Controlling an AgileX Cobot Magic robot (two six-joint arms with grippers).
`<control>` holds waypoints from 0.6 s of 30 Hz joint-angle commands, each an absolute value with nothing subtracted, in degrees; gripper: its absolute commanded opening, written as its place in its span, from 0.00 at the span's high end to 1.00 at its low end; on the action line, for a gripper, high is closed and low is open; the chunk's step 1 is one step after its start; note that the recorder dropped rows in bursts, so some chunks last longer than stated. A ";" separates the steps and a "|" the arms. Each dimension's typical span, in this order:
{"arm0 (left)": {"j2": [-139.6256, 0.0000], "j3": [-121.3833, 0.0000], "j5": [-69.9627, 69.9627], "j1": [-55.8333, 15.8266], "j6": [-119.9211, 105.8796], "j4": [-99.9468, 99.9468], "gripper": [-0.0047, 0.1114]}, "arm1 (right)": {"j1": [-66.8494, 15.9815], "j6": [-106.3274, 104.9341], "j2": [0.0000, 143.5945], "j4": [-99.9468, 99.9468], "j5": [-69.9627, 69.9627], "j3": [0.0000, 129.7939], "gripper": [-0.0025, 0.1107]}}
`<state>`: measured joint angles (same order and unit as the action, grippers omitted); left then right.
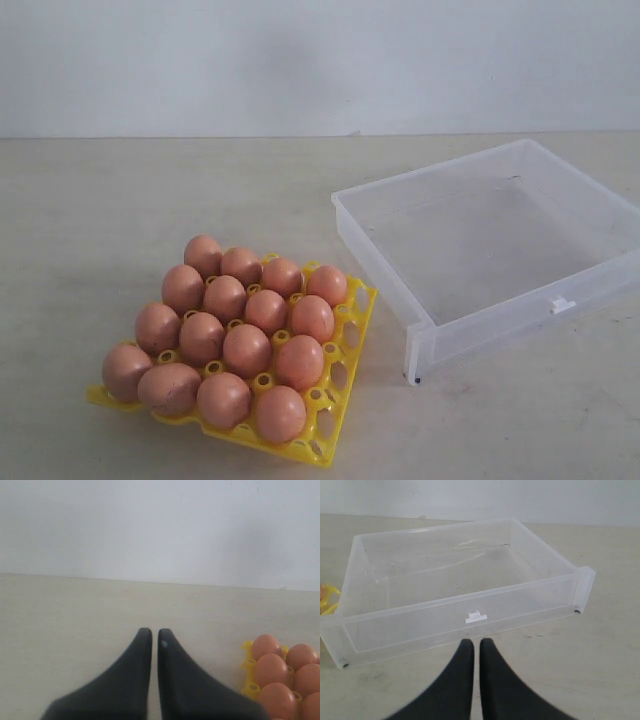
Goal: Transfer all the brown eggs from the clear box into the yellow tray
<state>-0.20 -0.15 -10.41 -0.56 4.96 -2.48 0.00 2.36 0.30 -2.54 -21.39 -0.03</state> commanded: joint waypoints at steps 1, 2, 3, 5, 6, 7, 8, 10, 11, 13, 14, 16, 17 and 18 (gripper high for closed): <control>0.00 0.00 -10.37 -0.27 4.93 -2.43 0.92 | -0.04 2.02 0.00 -3.12 -20.61 0.00 0.97; 0.00 0.00 -10.37 -0.27 4.93 -2.43 0.92 | -0.04 2.02 0.00 -3.12 -20.61 0.00 0.97; 0.00 0.00 -10.37 -0.27 4.93 -2.43 0.92 | -0.04 2.02 0.00 -3.12 -20.61 0.00 0.97; 0.00 0.00 -10.37 -0.27 4.93 -2.43 0.92 | 0.03 2.16 0.00 -3.12 -20.61 0.00 0.97; 0.00 0.00 -10.37 -0.27 4.93 -2.43 0.92 | 0.03 2.16 0.00 -3.12 -20.61 0.00 0.97; 0.00 0.00 -10.37 -0.27 4.93 -2.43 0.92 | 0.03 2.16 0.00 -3.12 -20.61 0.00 0.97; 0.00 0.00 -10.37 -0.27 4.93 -2.43 0.92 | 0.03 2.16 0.00 -3.12 -20.61 0.00 0.97; 0.00 0.00 -10.37 -0.27 4.93 -2.43 0.92 | 0.03 2.16 0.00 -3.12 -20.61 0.00 0.97; 0.00 0.00 -10.37 -0.27 4.93 -2.43 0.92 | 0.03 2.17 0.00 -3.12 -20.81 0.00 0.97; 0.00 0.00 -10.37 -0.27 4.93 -2.43 0.92 | -0.57 2.17 0.00 -3.12 -20.79 0.00 0.97; 0.00 0.00 -10.37 -0.27 4.93 -2.43 0.92 | -0.57 2.17 0.00 -3.12 -20.79 0.00 0.97; 0.00 0.00 -10.24 -0.10 4.93 -2.33 0.92 | -0.60 2.31 0.00 -3.12 -20.79 0.00 0.97; 0.00 0.00 -9.98 0.03 4.93 -2.33 0.92 | -0.60 2.40 0.00 -3.12 -20.79 0.00 0.97; 0.00 0.00 -9.98 0.03 4.93 -2.33 0.92 | -0.60 2.40 0.00 -3.12 -20.79 0.00 0.97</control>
<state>-0.20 -0.15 -10.41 -0.42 4.96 -2.48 -0.48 2.25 0.30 -2.54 -21.39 -0.03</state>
